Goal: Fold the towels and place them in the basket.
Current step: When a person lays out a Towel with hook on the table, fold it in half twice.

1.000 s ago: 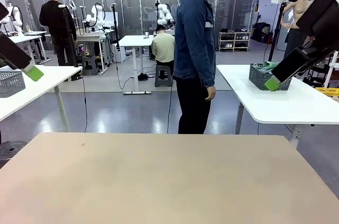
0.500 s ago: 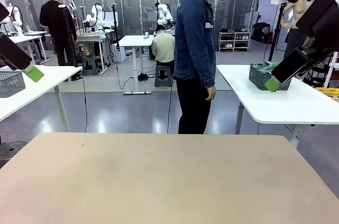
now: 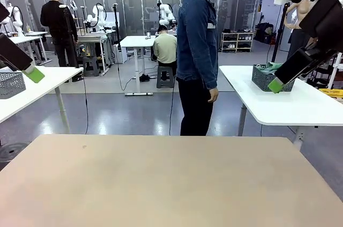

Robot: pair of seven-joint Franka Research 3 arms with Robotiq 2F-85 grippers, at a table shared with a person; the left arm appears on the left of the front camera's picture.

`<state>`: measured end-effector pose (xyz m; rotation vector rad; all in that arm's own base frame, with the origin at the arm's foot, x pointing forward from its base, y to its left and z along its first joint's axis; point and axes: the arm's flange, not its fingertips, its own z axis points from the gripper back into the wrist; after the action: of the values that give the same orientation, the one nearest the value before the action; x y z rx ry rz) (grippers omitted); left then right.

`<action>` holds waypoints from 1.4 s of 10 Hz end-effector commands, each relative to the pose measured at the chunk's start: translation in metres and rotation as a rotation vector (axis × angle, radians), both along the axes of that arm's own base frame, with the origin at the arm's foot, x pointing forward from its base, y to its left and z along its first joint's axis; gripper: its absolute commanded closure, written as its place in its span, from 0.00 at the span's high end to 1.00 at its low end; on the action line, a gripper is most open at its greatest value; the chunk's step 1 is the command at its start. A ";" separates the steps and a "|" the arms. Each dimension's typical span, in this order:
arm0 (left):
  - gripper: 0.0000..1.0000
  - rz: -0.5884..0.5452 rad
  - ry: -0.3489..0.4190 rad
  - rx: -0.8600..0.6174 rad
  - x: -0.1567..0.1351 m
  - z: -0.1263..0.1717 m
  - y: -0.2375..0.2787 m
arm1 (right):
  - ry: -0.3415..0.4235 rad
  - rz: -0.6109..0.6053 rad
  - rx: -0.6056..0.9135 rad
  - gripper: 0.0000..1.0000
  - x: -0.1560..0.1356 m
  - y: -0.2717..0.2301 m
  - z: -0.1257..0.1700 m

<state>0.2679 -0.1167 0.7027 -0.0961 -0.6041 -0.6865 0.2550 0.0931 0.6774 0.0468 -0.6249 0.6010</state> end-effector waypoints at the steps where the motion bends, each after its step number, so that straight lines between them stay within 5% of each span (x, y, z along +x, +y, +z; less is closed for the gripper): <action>1: 1.00 -0.005 -0.006 0.002 0.000 0.001 0.000 | -0.007 0.004 0.000 1.00 0.000 0.000 0.001; 14: 1.00 -0.005 -0.006 0.002 0.000 0.001 0.000 | -0.007 0.004 0.000 1.00 0.000 0.000 0.001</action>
<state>0.2679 -0.1167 0.7027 -0.0960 -0.6041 -0.6864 0.2549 0.0935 0.6774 0.0460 -0.6249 0.6014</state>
